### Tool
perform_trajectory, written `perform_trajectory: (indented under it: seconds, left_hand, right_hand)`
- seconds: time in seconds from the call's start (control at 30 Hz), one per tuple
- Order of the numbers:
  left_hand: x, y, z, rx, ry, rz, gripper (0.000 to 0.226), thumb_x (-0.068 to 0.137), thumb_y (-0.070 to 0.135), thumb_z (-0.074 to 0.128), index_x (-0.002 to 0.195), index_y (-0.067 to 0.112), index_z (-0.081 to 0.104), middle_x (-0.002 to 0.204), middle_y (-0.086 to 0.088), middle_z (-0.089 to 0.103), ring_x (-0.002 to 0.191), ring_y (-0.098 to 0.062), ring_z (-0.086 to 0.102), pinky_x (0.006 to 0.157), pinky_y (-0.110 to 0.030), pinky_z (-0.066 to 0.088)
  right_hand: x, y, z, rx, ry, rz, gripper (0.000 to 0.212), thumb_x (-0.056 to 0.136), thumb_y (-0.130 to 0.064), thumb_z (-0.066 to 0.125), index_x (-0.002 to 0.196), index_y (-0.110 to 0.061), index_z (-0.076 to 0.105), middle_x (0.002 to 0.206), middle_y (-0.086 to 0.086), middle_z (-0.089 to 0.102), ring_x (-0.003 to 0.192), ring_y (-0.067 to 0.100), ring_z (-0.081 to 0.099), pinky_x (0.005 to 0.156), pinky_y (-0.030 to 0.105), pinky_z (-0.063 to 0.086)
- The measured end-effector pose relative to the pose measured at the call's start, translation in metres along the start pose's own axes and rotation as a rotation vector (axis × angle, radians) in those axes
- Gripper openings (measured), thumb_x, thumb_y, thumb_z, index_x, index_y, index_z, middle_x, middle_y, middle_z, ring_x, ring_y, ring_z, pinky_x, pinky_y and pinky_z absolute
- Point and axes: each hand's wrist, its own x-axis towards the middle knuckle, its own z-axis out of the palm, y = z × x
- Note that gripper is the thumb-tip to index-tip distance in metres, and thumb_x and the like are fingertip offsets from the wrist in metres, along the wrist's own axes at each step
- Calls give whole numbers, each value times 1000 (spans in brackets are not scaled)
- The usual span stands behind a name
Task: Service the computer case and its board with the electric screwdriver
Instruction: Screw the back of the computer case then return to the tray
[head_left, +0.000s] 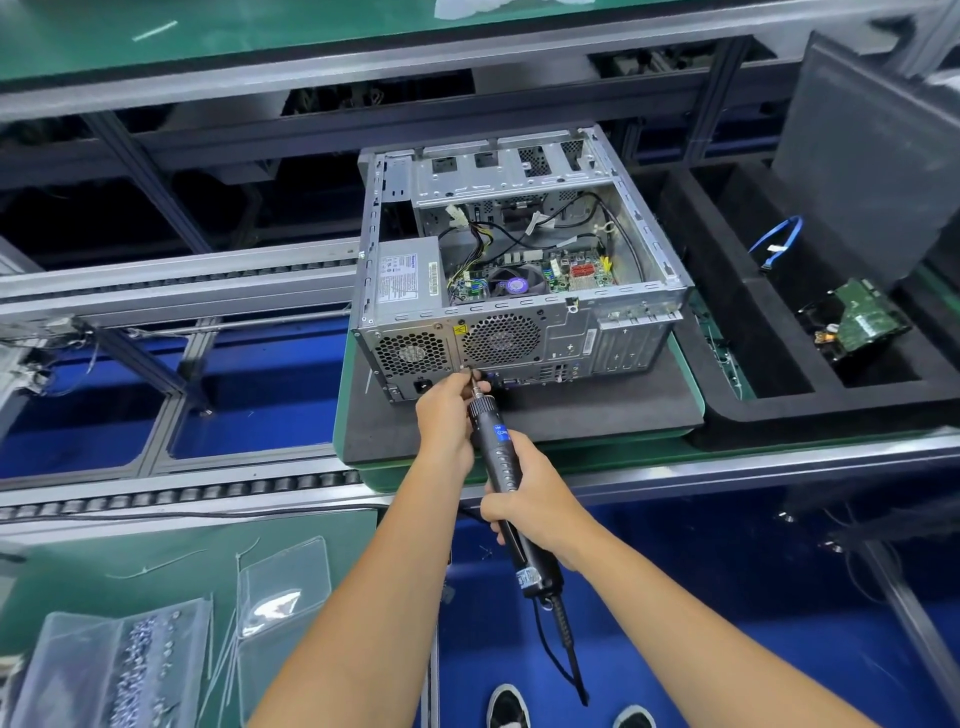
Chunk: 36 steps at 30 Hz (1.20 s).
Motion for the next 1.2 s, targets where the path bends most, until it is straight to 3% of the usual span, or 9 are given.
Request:
perform_trajectory:
  seconds: [0.9,1.2]
  left_hand:
    - [-8,3,7,-103,75,-38,13,87,6,54,76,8,61,58,-2,61,50,-12,52,49,-21,45]
    - [-9,2,9,-82,83,-10,15,88,7,56,76,8,63,62,-4,64,49,-11,54,46,-19,43]
  right_hand:
    - [0,-4,-2,10,-23,-14,72,73,3,69,133,-26,41,94,13,59,62,16,60,60,32,56]
    - [3,-4,-2,91,-24,-19,66,73,5,66,127,-26,43,87,10,58,53,9,61,53,29,53]
